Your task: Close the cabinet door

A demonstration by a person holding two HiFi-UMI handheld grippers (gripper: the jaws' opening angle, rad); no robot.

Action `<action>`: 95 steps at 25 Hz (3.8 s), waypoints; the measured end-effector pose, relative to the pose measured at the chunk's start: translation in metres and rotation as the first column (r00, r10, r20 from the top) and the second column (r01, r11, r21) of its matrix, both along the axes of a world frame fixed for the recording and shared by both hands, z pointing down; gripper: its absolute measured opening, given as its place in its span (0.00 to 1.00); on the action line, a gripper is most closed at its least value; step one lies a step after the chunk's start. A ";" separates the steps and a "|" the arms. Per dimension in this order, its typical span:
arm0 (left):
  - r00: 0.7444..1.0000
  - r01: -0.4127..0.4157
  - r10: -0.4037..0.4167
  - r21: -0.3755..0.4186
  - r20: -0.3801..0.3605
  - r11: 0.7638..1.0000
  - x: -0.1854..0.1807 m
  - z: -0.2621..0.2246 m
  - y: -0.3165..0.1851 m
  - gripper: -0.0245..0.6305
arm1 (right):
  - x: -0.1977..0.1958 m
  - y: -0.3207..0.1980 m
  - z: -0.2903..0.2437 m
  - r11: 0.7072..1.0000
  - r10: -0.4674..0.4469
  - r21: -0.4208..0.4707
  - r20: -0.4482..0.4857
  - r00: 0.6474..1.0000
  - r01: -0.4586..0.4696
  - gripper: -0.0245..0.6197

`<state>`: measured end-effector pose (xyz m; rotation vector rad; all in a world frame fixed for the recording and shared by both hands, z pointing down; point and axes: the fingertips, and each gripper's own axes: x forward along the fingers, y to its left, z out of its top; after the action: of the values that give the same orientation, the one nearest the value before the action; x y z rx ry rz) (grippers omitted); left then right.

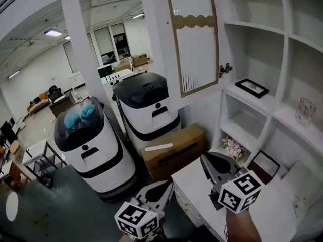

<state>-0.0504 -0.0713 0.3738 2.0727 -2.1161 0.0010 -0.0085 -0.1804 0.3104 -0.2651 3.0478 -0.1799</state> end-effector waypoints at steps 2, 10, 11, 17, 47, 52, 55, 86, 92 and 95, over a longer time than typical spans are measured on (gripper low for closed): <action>1.000 -0.012 0.012 0.000 0.001 1.000 -0.007 0.001 -0.003 0.04 | -0.009 -0.002 0.000 1.000 0.005 0.005 0.001 1.000 -0.005 0.05; 0.994 -0.107 0.106 0.022 0.020 0.994 -0.049 -0.008 -0.028 0.04 | -0.053 -0.019 -0.014 0.995 0.081 0.051 0.011 0.997 -0.081 0.05; 0.992 -0.121 0.121 0.025 0.022 0.992 -0.056 -0.010 -0.032 0.04 | -0.061 -0.021 -0.016 0.994 0.093 0.057 0.010 0.996 -0.093 0.05; 0.981 -0.195 0.194 0.051 0.022 0.979 -0.095 -0.020 -0.052 0.04 | -0.099 -0.038 -0.023 0.985 0.161 0.059 0.003 0.987 -0.161 0.05; 0.883 -0.463 0.466 0.061 -0.052 0.884 -0.200 0.004 -0.112 0.04 | -0.200 -0.105 -0.029 0.783 0.603 0.205 -0.014 0.798 -0.588 0.30; 0.868 -0.490 0.494 0.067 -0.059 0.869 -0.195 0.004 -0.118 0.04 | -0.203 -0.105 -0.030 0.764 0.623 0.237 -0.032 0.782 -0.600 0.30; 0.861 -0.501 0.505 0.069 -0.060 0.863 -0.195 0.004 -0.121 0.04 | -0.201 -0.106 -0.030 0.765 0.623 0.230 -0.031 0.781 -0.601 0.32; 0.689 -0.720 0.723 0.064 -0.053 0.691 -0.098 0.005 -0.118 0.04 | -0.067 -0.087 -0.030 0.647 0.757 0.181 -0.041 0.652 -0.740 0.15; 0.641 -0.762 0.765 0.062 -0.065 0.644 -0.073 0.009 -0.122 0.04 | -0.018 -0.099 -0.029 0.566 0.823 0.134 -0.029 0.567 -0.814 0.13; 0.633 -0.769 0.771 0.062 -0.069 0.636 -0.065 0.008 -0.124 0.04 | 0.004 -0.107 -0.029 0.536 0.843 0.124 -0.032 0.537 -0.835 0.13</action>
<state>-0.1151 -0.1954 0.3822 2.7558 -1.0081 -0.0060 -0.0042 -0.2878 0.2816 -1.7126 2.5801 0.0541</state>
